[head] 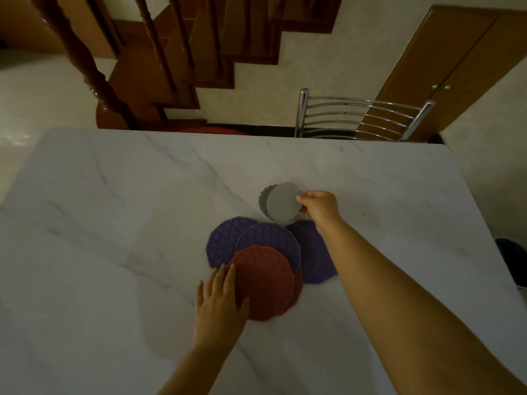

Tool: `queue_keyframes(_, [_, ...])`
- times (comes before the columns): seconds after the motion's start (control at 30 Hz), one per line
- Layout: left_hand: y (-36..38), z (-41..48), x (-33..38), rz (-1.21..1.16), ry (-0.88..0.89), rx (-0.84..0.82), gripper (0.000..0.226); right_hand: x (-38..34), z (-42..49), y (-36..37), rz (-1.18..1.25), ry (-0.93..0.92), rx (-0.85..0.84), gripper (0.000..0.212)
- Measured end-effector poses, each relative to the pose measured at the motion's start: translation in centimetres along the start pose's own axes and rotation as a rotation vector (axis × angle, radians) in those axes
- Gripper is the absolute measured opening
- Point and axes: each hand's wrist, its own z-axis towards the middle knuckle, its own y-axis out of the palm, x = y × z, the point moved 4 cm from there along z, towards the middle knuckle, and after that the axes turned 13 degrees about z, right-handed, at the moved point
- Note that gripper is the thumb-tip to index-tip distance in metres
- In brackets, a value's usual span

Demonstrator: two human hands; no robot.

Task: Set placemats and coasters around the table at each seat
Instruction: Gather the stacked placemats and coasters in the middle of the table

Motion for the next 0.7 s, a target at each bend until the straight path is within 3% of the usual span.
queue_keyframes(0.13, [-0.2,0.4,-0.1,-0.001,0.008,0.005,0.074,0.5,1.5,1.6,-0.147,-0.026,0.06,0.026])
queue_keyframes(0.27, [0.0,0.7,-0.5,0.001,-0.025,-0.027,0.077,-0.4,0.7,2.2,-0.585,-0.124,0.013,0.013])
queue_keyframes(0.37, [-0.3,0.5,-0.6,-0.103,-0.089,-0.028,0.077,-0.8,-1.9,2.0,-0.74,-0.192,-0.09,0.036])
queue_keyframes(0.47, [0.0,0.4,-1.0,-0.291,-0.192,-0.038,0.076,1.1,-6.6,0.8,-0.88,-0.381,-0.208,0.034])
queue_keyframes(0.6, [0.5,0.0,-1.0,-0.355,-0.218,-0.054,0.077,7.0,-11.3,-0.9,-1.177,-0.248,-0.317,0.067])
queue_keyframes(0.7, [0.7,-0.3,-0.4,-0.361,-0.18,-0.051,0.078,8.4,-12.5,-0.7,-1.11,-0.29,-0.3,0.069])
